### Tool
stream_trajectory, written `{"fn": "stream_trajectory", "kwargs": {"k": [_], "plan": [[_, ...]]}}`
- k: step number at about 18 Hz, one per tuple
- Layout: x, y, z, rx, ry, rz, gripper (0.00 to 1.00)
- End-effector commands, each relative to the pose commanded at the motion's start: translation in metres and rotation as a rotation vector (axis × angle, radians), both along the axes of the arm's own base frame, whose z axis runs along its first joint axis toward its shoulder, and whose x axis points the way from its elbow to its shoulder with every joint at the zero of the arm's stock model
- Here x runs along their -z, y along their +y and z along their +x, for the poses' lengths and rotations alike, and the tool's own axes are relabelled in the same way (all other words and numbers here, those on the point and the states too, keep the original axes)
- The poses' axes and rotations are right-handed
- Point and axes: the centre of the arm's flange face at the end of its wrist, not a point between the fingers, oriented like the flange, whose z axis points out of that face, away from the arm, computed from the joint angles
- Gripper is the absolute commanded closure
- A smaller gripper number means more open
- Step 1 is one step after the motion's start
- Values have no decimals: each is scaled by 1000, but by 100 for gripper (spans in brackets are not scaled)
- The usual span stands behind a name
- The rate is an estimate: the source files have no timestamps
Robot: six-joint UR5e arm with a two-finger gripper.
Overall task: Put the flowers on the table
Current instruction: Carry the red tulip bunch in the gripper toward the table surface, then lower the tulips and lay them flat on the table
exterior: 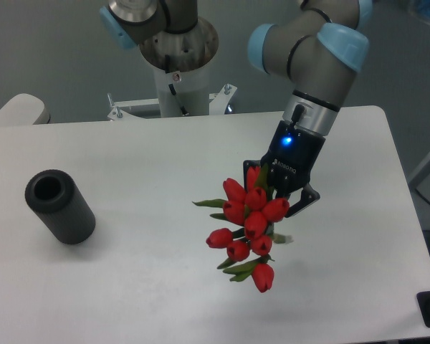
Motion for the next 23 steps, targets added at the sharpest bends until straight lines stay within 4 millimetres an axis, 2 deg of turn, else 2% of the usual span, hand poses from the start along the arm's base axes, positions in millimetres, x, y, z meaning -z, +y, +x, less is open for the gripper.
{"fn": "stream_trajectory", "kwargs": {"k": [6, 9, 11, 16, 21, 23], "plan": [[31, 28, 54, 13, 167, -311, 71], [63, 40, 91, 42, 221, -463, 71], [87, 41, 109, 55, 230, -535, 71], [131, 52, 131, 106, 213, -622, 71], [171, 59, 137, 148, 188, -684, 71], [179, 60, 136, 155, 180, -694, 71]]}}
